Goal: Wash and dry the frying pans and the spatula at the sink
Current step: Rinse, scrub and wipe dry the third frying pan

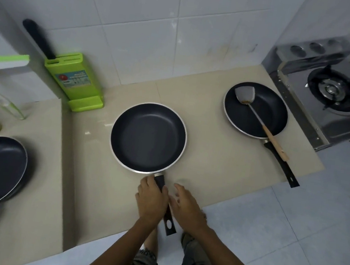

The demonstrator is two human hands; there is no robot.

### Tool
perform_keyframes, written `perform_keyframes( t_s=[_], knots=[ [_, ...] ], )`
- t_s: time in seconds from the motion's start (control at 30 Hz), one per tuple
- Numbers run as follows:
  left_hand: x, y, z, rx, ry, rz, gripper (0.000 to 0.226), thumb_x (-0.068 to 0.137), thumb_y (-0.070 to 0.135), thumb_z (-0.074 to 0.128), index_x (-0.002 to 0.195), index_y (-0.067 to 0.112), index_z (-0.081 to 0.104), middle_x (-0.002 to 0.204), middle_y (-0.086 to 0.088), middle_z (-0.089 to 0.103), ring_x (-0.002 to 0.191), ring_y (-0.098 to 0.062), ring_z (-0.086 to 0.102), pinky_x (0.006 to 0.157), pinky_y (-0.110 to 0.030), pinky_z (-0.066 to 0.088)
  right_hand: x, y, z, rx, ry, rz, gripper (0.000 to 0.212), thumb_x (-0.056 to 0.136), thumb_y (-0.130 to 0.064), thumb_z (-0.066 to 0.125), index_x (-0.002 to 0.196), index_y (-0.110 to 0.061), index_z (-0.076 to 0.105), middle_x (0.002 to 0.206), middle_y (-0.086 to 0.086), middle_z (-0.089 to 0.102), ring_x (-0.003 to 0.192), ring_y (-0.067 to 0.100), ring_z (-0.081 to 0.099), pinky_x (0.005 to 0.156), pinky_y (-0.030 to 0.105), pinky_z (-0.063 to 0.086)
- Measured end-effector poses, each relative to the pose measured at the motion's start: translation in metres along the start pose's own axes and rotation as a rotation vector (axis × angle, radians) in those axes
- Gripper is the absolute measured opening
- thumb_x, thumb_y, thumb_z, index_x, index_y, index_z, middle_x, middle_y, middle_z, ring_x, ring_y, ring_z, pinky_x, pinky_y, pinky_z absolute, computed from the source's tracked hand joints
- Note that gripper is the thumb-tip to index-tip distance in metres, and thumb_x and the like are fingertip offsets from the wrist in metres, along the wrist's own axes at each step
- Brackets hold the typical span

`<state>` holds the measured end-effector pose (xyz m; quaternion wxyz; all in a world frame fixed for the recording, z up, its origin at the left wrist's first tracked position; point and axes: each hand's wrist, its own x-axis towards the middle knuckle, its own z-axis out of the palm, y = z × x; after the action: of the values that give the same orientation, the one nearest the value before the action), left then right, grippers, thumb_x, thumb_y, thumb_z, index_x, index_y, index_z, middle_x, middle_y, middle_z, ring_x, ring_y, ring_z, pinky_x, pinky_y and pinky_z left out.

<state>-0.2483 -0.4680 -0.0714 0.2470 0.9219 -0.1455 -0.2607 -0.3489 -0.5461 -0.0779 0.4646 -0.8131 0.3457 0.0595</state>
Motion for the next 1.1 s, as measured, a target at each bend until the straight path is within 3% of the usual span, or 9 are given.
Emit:
perform_keyframes(
  t_s=[0.17, 0.37, 0.5, 0.6, 0.73, 0.83, 0.93, 1.0, 1.1],
  knots=[
    [0.011, 0.073, 0.025, 0.229, 0.0, 0.415, 0.051, 0.098, 0.039, 0.056, 0.143, 0.017, 0.048, 0.149, -0.013, 0.046, 0.133, -0.035, 0.048, 0.103, -0.049, 0.042, 0.023, 0.048, -0.106, -0.528, 0.337, -0.235, 0.044, 0.099, -0.043, 0.042, 0.122, -0.014, 0.066, 0.123, 0.012, 0.062, 0.103, 0.031, 0.063, 0.081, 0.045, 0.058],
    [0.031, 0.2, 0.088, 0.284, -0.141, 0.439, 0.061, 0.1, 0.059, 0.04, 0.147, 0.021, 0.045, 0.159, -0.011, 0.037, 0.142, -0.03, 0.04, 0.112, -0.048, 0.033, 0.047, 0.115, -0.26, -0.784, 0.49, -0.173, 0.04, 0.1, -0.04, 0.044, 0.117, -0.012, 0.066, 0.118, 0.015, 0.063, 0.103, 0.035, 0.061, 0.083, 0.048, 0.055],
    [0.045, 0.283, 0.151, 0.021, -0.403, 0.195, 0.062, 0.101, 0.058, 0.04, 0.139, 0.01, 0.051, 0.139, -0.014, 0.059, 0.124, -0.03, 0.057, 0.107, -0.043, 0.04, 0.062, 0.18, -0.33, -0.525, 0.528, -0.013, 0.03, 0.103, -0.035, 0.045, 0.118, -0.013, 0.058, 0.115, 0.012, 0.06, 0.101, 0.033, 0.057, 0.085, 0.048, 0.051],
    [0.046, 0.323, 0.188, -0.357, -0.544, -0.104, 0.059, 0.103, 0.058, 0.034, 0.092, 0.008, 0.064, 0.102, -0.015, 0.068, 0.086, -0.023, 0.06, 0.092, -0.043, 0.05, 0.078, 0.223, -0.342, 0.019, 0.349, 0.3, 0.049, 0.102, -0.056, 0.037, 0.122, -0.016, 0.055, 0.116, 0.012, 0.063, 0.108, 0.033, 0.06, 0.093, 0.048, 0.05],
    [0.059, 0.357, 0.221, -0.672, -0.566, -0.406, 0.06, 0.097, 0.068, 0.039, 0.09, 0.016, 0.067, 0.1, -0.011, 0.069, 0.099, -0.029, 0.064, 0.08, -0.037, 0.048, 0.087, 0.231, -0.337, 0.763, -0.031, 0.624, 0.085, 0.094, -0.076, 0.028, 0.113, -0.003, 0.069, 0.107, 0.02, 0.073, 0.092, 0.035, 0.069, 0.078, 0.045, 0.059],
    [0.072, 0.371, 0.236, -0.855, -0.558, -0.539, 0.069, 0.09, 0.076, 0.043, 0.094, 0.012, 0.07, 0.09, -0.012, 0.069, 0.086, -0.029, 0.066, 0.074, -0.036, 0.052, 0.092, 0.233, -0.339, 0.884, -0.146, 0.61, 0.097, 0.079, -0.088, 0.04, 0.104, -0.001, 0.074, 0.083, 0.018, 0.071, 0.067, 0.032, 0.067, 0.058, 0.038, 0.055],
    [0.08, 0.371, 0.246, -0.987, -0.607, -0.533, 0.1, 0.066, 0.096, 0.048, 0.104, 0.008, 0.076, 0.087, -0.018, 0.068, 0.08, -0.034, 0.066, 0.075, -0.042, 0.056, 0.093, 0.225, -0.336, 0.852, -0.099, 0.552, 0.067, 0.089, -0.078, 0.041, 0.084, -0.014, 0.061, 0.059, 0.0, 0.051, 0.043, 0.015, 0.043, 0.043, 0.025, 0.037],
    [0.078, 0.375, 0.238, -1.045, -0.596, -0.539, 0.091, 0.066, 0.096, 0.05, 0.084, 0.01, 0.073, 0.07, -0.017, 0.057, 0.062, -0.03, 0.057, 0.062, -0.039, 0.053, 0.091, 0.213, -0.329, 0.784, -0.013, 0.484, 0.054, 0.093, -0.07, 0.04, 0.077, -0.021, 0.052, 0.054, -0.004, 0.044, 0.039, 0.011, 0.036, 0.041, 0.023, 0.031],
    [0.063, 0.377, 0.216, -1.159, -0.536, -0.615, 0.067, 0.095, 0.071, 0.041, 0.076, 0.011, 0.063, 0.059, -0.01, 0.052, 0.051, -0.021, 0.051, 0.049, -0.03, 0.051, 0.082, 0.203, -0.309, 0.705, 0.033, 0.412, 0.067, 0.093, -0.074, 0.035, 0.065, -0.016, 0.052, 0.052, 0.006, 0.046, 0.04, 0.019, 0.043, 0.045, 0.031, 0.038]
  ],
)
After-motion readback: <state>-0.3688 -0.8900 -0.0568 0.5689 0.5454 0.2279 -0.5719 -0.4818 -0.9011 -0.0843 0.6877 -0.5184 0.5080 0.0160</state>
